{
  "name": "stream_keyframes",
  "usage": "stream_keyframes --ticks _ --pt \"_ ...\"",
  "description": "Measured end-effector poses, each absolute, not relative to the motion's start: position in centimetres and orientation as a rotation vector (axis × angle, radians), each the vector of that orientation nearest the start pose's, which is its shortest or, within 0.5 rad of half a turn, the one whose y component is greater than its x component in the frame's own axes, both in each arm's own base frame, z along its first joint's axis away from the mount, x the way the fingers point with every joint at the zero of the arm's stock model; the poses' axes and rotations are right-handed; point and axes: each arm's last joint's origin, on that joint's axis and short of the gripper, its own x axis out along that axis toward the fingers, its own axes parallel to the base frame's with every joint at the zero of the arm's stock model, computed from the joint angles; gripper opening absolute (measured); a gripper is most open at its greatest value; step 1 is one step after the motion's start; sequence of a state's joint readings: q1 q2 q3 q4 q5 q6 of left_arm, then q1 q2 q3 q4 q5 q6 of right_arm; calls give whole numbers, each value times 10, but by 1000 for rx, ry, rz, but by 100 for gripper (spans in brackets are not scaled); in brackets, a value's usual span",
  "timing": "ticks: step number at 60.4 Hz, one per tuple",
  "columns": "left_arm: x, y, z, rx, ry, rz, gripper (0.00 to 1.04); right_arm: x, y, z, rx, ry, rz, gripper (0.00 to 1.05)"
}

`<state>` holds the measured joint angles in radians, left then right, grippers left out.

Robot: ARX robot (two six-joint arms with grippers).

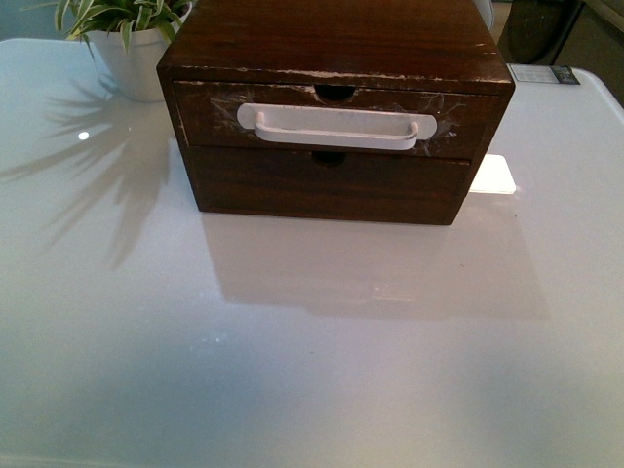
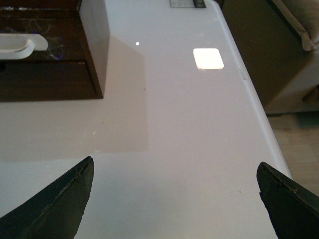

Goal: Open drawer

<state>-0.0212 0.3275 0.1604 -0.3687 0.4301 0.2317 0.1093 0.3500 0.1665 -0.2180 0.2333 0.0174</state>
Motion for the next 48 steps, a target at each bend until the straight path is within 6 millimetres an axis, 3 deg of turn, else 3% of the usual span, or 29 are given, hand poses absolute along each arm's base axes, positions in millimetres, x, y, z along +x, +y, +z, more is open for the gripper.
stream_keyframes --ticks 9,25,32,48 --pt "115 -20 160 209 433 -561 96 132 11 182 -187 389 7 96" --pt "169 -52 161 534 250 -786 96 193 3 178 -617 388 275 96" --pt "197 -77 150 702 156 -912 96 232 4 173 -779 394 390 96" --pt "236 -105 125 813 168 -1030 96 279 24 159 -988 344 552 96"
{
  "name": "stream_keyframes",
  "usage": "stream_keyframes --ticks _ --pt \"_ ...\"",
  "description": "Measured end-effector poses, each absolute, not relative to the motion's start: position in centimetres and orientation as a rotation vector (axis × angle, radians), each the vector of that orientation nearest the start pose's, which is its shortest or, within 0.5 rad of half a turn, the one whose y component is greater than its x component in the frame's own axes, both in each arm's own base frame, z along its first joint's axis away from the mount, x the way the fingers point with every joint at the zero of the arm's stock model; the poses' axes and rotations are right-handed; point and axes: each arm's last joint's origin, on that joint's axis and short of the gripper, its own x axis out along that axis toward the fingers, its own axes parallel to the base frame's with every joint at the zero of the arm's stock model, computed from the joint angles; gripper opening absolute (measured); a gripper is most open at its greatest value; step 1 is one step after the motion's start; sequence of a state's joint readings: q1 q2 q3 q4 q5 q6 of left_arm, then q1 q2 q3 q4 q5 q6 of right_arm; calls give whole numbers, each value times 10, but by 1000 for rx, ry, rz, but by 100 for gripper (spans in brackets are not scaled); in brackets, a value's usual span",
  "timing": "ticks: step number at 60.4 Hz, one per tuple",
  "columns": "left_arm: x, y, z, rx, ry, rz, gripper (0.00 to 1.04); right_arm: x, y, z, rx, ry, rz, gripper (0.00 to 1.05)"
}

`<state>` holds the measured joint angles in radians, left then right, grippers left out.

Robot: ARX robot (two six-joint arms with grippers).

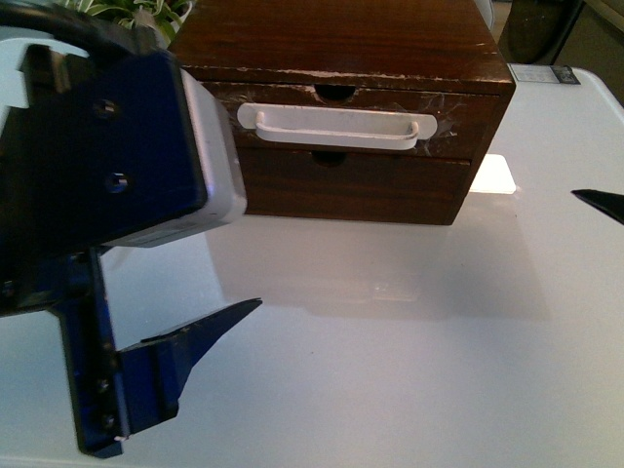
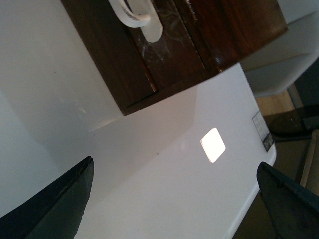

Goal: Open drawer

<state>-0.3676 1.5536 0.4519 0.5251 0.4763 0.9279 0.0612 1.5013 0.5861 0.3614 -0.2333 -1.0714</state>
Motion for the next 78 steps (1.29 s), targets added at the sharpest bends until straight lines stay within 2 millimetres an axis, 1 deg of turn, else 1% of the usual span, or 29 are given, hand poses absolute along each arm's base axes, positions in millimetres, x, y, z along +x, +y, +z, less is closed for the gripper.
stream_keyframes --ticks 7,16,21,23,31,38,49,61,78 --pt "255 -111 117 805 224 -1071 96 293 37 142 -1091 341 634 96" --pt "281 -117 115 802 260 -1087 96 304 50 127 -1180 335 726 96" --pt "297 -121 116 807 269 -1092 96 312 55 125 -1214 320 747 96" --pt "304 -123 116 809 273 -1098 96 319 58 125 -1222 312 751 96" --pt "327 -131 118 807 290 -1111 96 336 66 125 -1240 288 759 96" --pt "342 -137 120 803 289 -1117 96 344 73 124 -1239 278 787 96" --pt "357 -147 117 798 301 -1133 96 354 85 118 -1240 275 834 96" --pt "366 -153 111 789 333 -1163 96 365 93 110 -1261 292 879 96" --pt "378 -158 108 783 356 -1193 96 374 110 113 -1272 264 911 96"
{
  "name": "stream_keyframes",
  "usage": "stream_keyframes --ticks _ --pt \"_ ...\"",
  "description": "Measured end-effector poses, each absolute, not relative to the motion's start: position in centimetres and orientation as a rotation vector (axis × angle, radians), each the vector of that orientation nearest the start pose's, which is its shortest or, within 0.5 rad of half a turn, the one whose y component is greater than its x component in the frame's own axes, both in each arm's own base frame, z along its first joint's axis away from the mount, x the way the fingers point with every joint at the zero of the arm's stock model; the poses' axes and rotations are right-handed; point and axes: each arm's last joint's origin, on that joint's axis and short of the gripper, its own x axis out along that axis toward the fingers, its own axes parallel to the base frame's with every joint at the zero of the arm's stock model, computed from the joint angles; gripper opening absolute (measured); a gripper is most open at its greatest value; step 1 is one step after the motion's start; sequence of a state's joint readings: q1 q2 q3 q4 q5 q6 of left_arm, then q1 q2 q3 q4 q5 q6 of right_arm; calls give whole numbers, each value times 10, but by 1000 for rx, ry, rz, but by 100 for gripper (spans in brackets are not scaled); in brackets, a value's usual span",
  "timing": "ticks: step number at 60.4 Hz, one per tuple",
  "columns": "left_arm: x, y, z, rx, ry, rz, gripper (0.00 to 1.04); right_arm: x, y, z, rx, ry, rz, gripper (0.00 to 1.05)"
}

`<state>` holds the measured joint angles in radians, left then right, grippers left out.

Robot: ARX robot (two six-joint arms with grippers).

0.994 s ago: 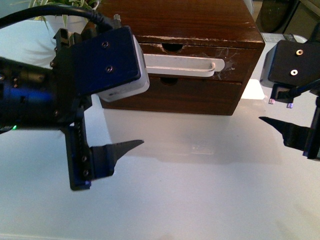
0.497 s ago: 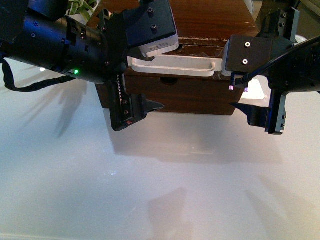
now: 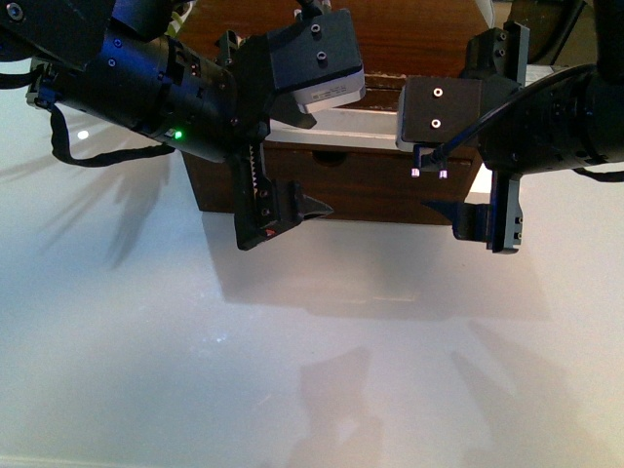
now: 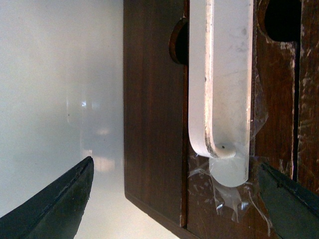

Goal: Open drawer

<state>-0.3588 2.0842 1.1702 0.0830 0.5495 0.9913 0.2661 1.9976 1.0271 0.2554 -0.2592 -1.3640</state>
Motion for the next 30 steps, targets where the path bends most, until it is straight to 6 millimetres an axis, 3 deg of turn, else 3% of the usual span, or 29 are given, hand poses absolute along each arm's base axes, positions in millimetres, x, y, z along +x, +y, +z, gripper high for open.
stream_keyframes --ticks 30 --pt "401 -166 108 787 358 -1205 96 381 122 107 -1281 254 970 96"
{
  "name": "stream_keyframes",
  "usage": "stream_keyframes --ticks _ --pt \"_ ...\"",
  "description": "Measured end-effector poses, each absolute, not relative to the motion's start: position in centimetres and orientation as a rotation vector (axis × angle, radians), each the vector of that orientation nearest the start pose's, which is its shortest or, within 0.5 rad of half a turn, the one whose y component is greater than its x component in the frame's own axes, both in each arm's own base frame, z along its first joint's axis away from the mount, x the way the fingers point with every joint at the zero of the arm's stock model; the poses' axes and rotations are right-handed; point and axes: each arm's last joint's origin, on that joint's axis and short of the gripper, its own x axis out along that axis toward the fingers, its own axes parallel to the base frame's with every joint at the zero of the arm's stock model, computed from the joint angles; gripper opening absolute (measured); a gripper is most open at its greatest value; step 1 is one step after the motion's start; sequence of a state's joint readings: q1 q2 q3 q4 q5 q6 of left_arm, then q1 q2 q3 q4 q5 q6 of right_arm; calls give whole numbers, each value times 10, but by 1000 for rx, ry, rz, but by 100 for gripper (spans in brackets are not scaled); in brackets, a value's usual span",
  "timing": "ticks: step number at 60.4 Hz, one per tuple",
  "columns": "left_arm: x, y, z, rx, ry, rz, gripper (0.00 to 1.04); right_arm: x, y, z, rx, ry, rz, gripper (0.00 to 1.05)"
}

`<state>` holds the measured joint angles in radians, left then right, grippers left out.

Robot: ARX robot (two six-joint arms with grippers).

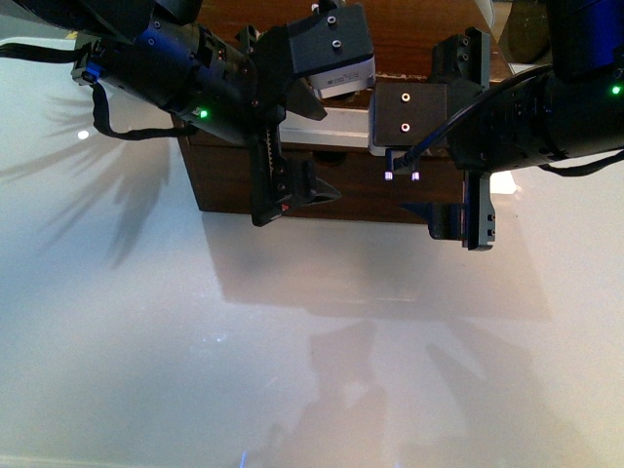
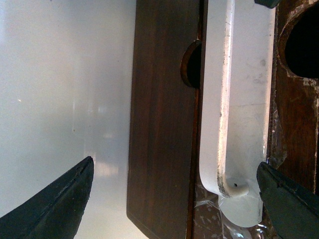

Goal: Open drawer

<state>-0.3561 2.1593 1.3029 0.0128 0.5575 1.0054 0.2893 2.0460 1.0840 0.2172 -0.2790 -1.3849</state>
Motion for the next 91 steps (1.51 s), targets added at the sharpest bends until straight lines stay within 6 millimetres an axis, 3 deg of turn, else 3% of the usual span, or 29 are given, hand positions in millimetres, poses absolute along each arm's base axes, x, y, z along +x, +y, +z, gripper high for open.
stream_keyframes --ticks 31,91 --pt "410 -169 98 801 382 -1217 96 387 129 97 -1303 264 1013 96" --pt "408 -174 90 843 372 -1224 96 393 141 81 -1368 256 1076 96"
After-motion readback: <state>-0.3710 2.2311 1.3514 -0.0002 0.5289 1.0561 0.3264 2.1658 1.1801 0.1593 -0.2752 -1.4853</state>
